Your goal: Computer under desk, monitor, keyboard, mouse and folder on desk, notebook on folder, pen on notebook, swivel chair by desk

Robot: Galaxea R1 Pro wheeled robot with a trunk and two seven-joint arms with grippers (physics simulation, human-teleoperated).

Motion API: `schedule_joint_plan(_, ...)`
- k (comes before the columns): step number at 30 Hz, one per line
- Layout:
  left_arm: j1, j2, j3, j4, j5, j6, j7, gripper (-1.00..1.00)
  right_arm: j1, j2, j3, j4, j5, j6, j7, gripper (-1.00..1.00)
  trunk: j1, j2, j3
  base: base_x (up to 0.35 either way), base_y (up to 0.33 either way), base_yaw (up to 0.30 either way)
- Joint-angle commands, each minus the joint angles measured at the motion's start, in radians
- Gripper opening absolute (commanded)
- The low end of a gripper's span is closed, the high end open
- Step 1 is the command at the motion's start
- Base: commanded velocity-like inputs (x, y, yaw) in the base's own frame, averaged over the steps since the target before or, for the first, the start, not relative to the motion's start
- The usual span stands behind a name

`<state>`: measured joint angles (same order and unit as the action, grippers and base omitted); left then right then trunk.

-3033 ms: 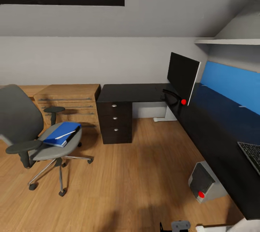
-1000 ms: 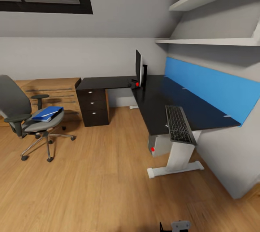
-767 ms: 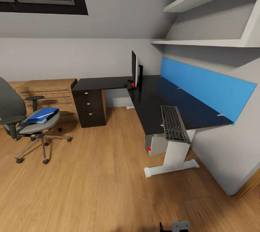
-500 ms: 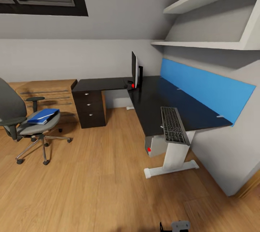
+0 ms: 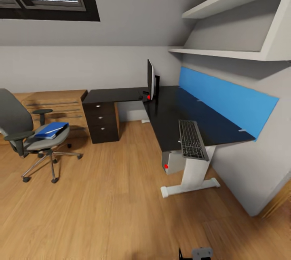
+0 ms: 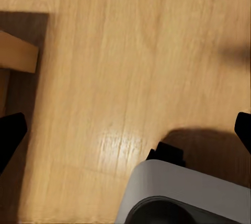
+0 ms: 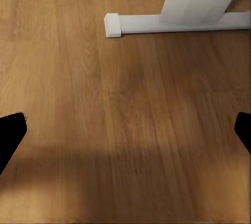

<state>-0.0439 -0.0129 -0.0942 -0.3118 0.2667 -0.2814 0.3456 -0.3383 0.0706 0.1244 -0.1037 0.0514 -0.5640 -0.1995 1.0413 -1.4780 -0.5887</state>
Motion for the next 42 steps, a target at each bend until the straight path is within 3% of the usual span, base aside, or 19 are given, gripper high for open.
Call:
schedule_joint_plan(1, -0.001, 0.001, -0.009, 0.000, 0.009, -0.004, 0.006, 1.00, -0.001, 0.000, 0.006, 0.001, 0.005, 0.000, -0.011, 1.00, -0.005, 0.007, 0.002, -0.332, 0.000, 0.000)
schedule_joint_plan(17, -0.001, 0.001, -0.009, 0.000, 0.009, -0.004, 0.006, 1.00, -0.001, 0.000, 0.007, 0.001, 0.007, -0.004, -0.011, 1.00, -0.066, 0.119, 0.052, -0.328, 0.000, 0.000)
schedule_joint_plan(29, -0.001, -0.001, -0.009, 0.000, 0.010, -0.004, 0.007, 1.00, -0.001, 0.000, 0.001, -0.012, -0.004, -0.005, -0.016, 1.00, -0.112, 0.203, 0.090, -0.049, 0.000, 0.000)
schedule_joint_plan(32, -0.001, -0.001, -0.010, 0.000, 0.010, -0.004, 0.007, 1.00, -0.002, 0.001, -0.011, -0.072, -0.032, -0.005, -0.017, 1.00, -0.123, 0.224, 0.099, -0.003, 0.000, 0.000)
schedule_joint_plan(35, -0.001, -0.001, -0.010, 0.000, 0.010, -0.004, 0.007, 1.00, -0.002, 0.001, -0.038, -0.245, -0.149, -0.005, 0.002, 1.00, -0.135, 0.245, 0.109, 0.000, 0.000, 0.000)
schedule_joint_plan(36, -0.001, -0.001, -0.010, 0.000, 0.010, -0.004, 0.007, 1.00, -0.002, 0.000, -0.045, -0.308, -0.218, -0.003, 0.014, 1.00, -0.139, 0.252, 0.112, 0.000, 0.000, 0.000)
schedule_joint_plan(37, -0.001, -0.001, -0.010, 0.000, 0.011, -0.004, 0.007, 1.00, -0.002, 0.000, -0.047, -0.340, -0.258, -0.001, 0.022, 1.00, -0.143, 0.259, 0.115, 0.000, 0.000, 0.000)
schedule_joint_plan(38, -0.001, -0.001, -0.010, 0.000, 0.011, -0.004, 0.007, 1.00, -0.001, -0.006, -0.054, -0.533, -0.520, 0.050, 0.108, 1.00, -0.146, 0.266, 0.118, 0.000, 0.000, 0.000)
schedule_joint_plan(40, -0.001, -0.001, -0.010, 0.000, 0.011, -0.004, 0.007, 1.00, -0.001, -0.012, -0.056, -0.644, -0.677, 0.141, 0.183, 1.00, -0.154, 0.280, 0.125, 0.000, 0.000, 0.000)
schedule_joint_plan(41, -0.001, -0.001, -0.010, 0.000, 0.011, -0.004, 0.006, 1.00, -0.001, -0.023, -0.058, -0.728, -0.799, 0.223, 0.233, 1.00, -0.158, 0.287, 0.128, 0.000, 0.000, 0.000)
schedule_joint_plan(42, -0.001, -0.002, -0.010, 0.000, 0.011, -0.004, 0.006, 1.00, 0.000, -0.036, -0.059, -0.775, -0.874, 0.269, 0.256, 1.00, -0.162, 0.294, 0.131, 0.000, 0.000, 0.000)
